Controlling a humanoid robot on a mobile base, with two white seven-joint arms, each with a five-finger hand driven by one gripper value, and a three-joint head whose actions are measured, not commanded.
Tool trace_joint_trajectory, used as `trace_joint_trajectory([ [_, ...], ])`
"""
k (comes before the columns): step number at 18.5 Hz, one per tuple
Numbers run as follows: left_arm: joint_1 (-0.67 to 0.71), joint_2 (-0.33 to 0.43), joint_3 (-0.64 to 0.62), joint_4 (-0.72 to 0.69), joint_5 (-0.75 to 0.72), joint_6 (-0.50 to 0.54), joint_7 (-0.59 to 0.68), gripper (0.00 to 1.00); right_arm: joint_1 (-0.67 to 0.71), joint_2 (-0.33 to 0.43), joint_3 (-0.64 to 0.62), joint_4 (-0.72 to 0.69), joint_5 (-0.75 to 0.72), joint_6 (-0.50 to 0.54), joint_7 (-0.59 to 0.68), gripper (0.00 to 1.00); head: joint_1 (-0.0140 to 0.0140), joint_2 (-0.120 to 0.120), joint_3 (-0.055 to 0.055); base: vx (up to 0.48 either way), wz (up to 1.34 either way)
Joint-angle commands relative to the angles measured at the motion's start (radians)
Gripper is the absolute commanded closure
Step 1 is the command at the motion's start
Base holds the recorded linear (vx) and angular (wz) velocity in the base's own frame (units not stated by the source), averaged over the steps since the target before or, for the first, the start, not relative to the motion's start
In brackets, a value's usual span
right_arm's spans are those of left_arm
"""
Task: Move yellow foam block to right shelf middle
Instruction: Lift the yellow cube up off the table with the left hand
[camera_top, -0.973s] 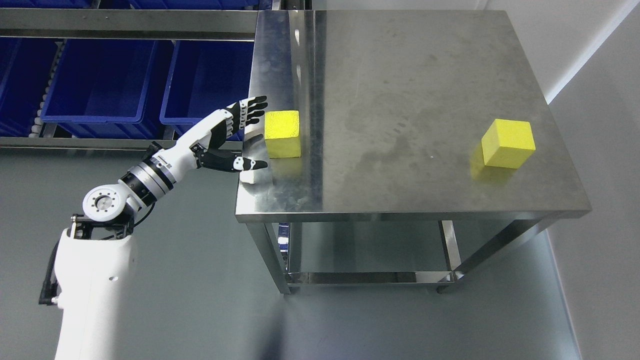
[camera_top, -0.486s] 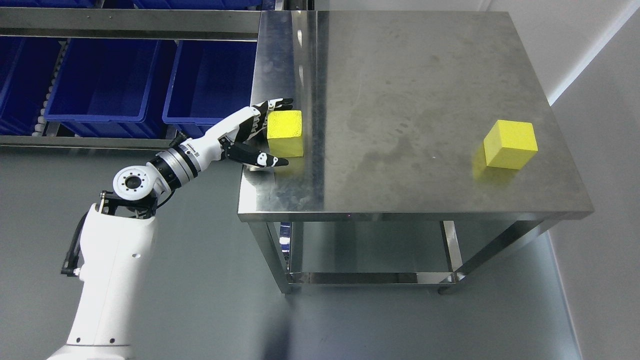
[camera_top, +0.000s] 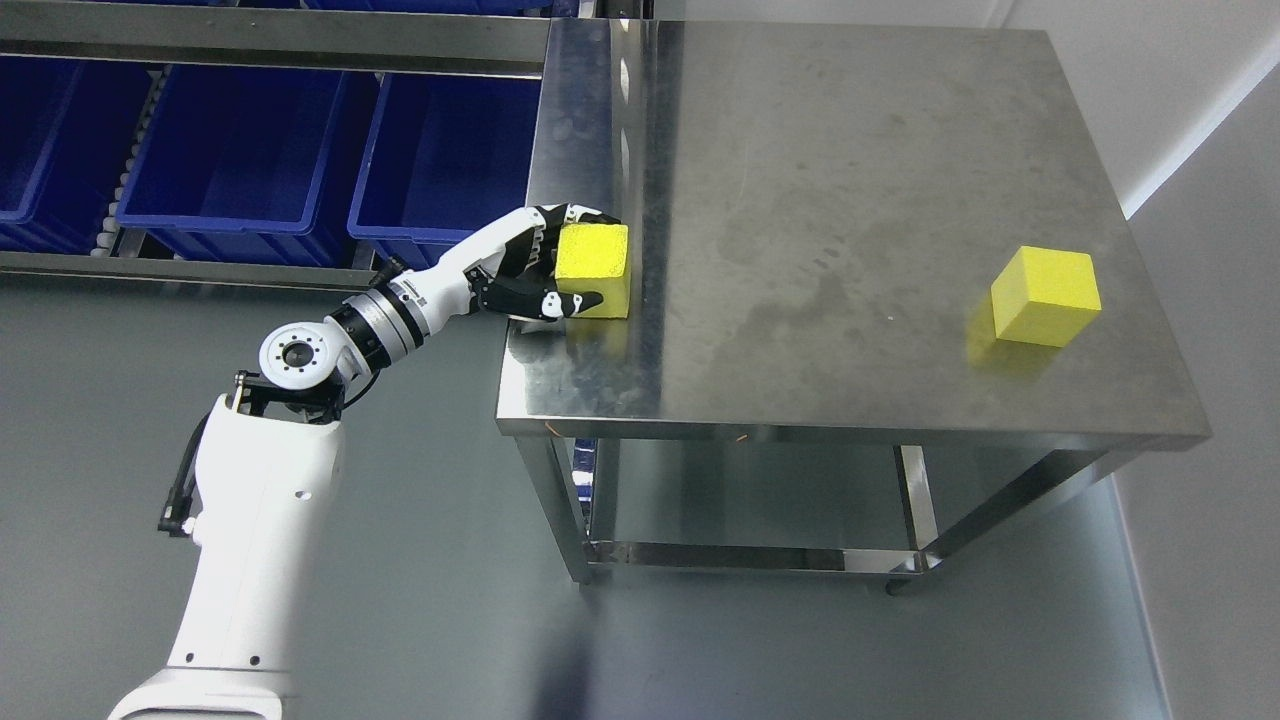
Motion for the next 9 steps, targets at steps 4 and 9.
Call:
trace_joint_trajectory([
  [4, -0.061, -0.071, 0.224, -0.141, 0.314, -0.231, 0.127, 0.63, -0.002, -0.017, 0.0, -0.017, 0.0, 0.0, 0.001, 0.0, 0.0, 0.0, 0.0, -0.004, 0.02],
  [9, -0.053, -0.071, 0.31, -0.176, 0.318, -0.351, 0.435, 0.61, -0.002, -0.017, 0.0, -0.017, 0.0, 0.0, 0.001, 0.0, 0.0, 0.0, 0.0, 0.004, -0.05],
])
